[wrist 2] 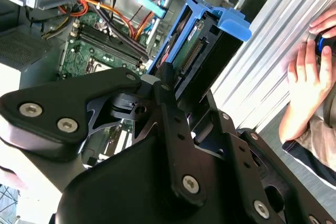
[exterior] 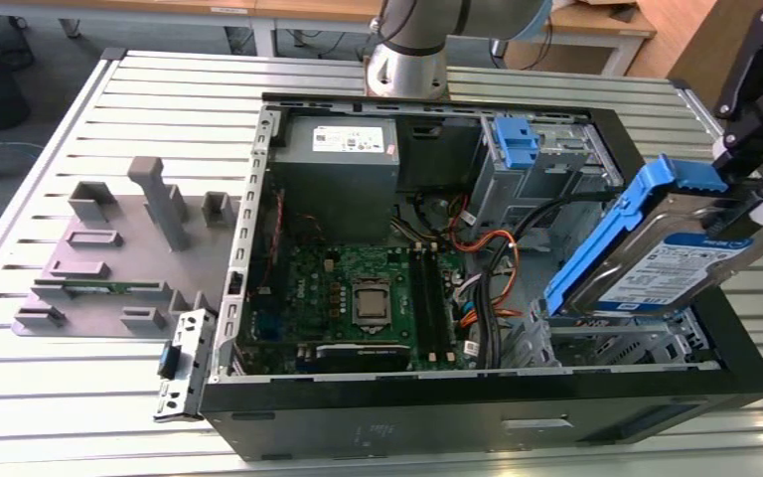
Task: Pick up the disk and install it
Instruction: 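Pick up the disk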
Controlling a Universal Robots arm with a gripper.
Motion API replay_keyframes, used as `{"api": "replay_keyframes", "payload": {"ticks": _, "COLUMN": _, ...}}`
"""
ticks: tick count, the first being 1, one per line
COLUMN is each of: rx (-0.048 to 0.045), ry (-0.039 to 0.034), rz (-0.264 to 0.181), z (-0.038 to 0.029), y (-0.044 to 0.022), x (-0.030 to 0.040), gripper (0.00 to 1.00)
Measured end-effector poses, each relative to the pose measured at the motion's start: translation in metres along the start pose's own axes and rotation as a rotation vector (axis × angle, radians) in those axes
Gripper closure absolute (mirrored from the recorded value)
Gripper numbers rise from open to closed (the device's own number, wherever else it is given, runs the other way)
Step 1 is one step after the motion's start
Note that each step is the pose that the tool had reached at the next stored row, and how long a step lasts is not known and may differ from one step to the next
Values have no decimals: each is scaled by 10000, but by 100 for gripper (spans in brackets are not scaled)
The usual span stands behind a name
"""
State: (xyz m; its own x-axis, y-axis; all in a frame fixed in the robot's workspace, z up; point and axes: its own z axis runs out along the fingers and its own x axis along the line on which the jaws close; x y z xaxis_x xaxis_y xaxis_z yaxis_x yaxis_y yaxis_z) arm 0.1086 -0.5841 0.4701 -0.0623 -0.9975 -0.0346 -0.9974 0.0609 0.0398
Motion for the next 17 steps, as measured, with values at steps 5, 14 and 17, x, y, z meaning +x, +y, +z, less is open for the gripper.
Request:
{"api": "replay_keyframes", "payload": {"ticks": 5, "rx": -14, "ry": 9, "rz": -159, "z": 31, "y": -55, "x": -3, "gripper": 65}}
{"api": "replay_keyframes", "payload": {"ticks": 14, "rx": -2, "ry": 20, "rz": -540, "z": 55, "y": -56, "x": -2, "gripper": 65}}
{"api": "replay_keyframes", "payload": {"ticks": 17, "rx": 5, "ry": 15, "rz": -467, "z": 61, "y": -56, "x": -3, "gripper": 65}}
